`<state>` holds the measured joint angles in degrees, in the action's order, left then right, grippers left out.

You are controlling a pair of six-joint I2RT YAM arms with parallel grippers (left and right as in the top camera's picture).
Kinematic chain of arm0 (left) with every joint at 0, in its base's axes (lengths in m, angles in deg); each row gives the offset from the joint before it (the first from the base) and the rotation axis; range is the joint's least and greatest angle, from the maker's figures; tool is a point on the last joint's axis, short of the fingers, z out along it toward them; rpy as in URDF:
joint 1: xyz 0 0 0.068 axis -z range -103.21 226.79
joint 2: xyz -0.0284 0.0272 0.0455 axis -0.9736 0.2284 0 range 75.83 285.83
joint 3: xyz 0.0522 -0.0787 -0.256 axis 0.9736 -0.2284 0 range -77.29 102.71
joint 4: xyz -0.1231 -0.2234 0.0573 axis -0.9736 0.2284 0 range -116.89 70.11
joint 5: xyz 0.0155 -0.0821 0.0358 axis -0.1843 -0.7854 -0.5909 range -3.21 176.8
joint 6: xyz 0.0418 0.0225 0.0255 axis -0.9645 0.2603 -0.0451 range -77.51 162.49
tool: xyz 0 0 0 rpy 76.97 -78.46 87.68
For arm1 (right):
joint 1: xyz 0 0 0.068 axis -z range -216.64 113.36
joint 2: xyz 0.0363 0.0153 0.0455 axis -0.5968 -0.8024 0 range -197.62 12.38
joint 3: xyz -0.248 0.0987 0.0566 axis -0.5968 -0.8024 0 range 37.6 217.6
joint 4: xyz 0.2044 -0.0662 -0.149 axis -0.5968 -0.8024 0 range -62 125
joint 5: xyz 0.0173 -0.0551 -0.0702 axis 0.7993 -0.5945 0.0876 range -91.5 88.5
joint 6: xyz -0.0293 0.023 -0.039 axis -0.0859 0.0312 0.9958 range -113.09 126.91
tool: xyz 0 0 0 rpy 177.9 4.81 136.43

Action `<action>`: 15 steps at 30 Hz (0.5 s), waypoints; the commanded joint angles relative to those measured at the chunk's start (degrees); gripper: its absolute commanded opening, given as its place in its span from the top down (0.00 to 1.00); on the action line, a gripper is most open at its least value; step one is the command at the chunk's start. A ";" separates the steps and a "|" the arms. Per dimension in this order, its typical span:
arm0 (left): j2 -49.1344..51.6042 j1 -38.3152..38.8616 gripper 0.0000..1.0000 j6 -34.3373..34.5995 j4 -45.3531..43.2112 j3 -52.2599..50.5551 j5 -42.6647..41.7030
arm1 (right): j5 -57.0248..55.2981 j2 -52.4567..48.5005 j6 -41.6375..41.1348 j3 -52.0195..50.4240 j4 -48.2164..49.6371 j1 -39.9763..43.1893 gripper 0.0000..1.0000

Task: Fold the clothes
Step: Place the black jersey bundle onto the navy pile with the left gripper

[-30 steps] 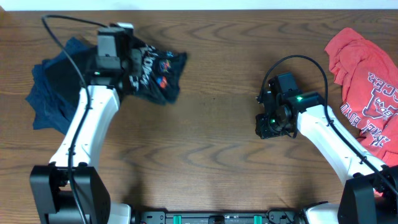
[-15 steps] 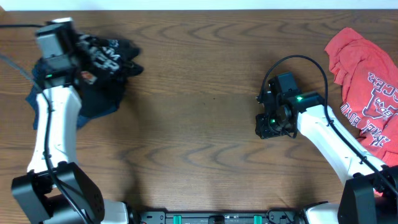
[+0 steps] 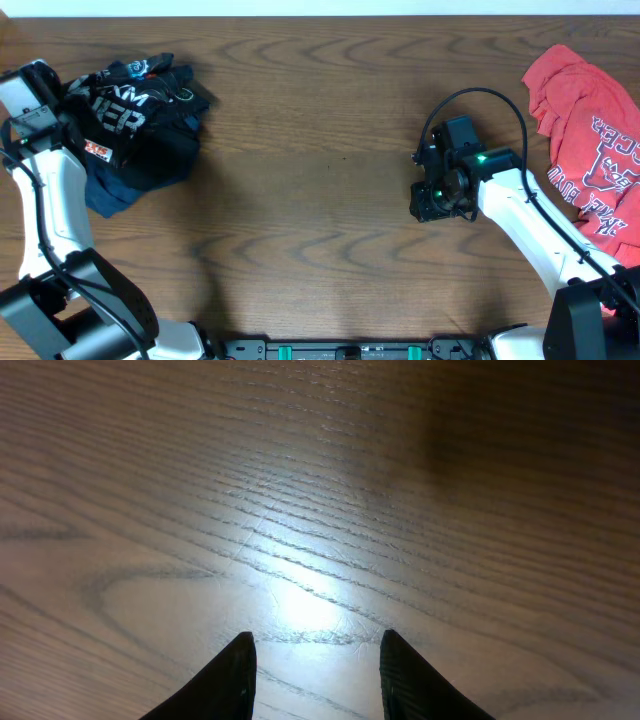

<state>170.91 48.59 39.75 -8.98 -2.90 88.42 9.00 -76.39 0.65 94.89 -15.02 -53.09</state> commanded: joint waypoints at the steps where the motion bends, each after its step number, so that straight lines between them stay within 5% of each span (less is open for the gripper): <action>1: 0.66 -1.07 0.94 0.92 -0.15 1.68 0.52 | -0.17 -0.39 0.52 0.00 0.07 -0.44 0.61; 10: 2.75 -2.29 0.94 0.94 -0.39 1.68 0.57 | -0.17 -0.39 0.55 0.00 0.02 -0.44 0.61; 13: 4.68 -3.04 0.74 2.21 -0.33 1.68 0.57 | -0.17 -0.39 0.55 0.00 0.07 -0.44 0.61; 15: 5.77 -3.56 0.41 3.58 0.04 1.68 0.55 | -0.17 -0.39 0.55 0.00 0.07 -0.44 0.61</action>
<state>174.83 46.23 41.15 -9.20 -2.85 88.42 9.00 -76.39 0.65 94.89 -15.02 -53.09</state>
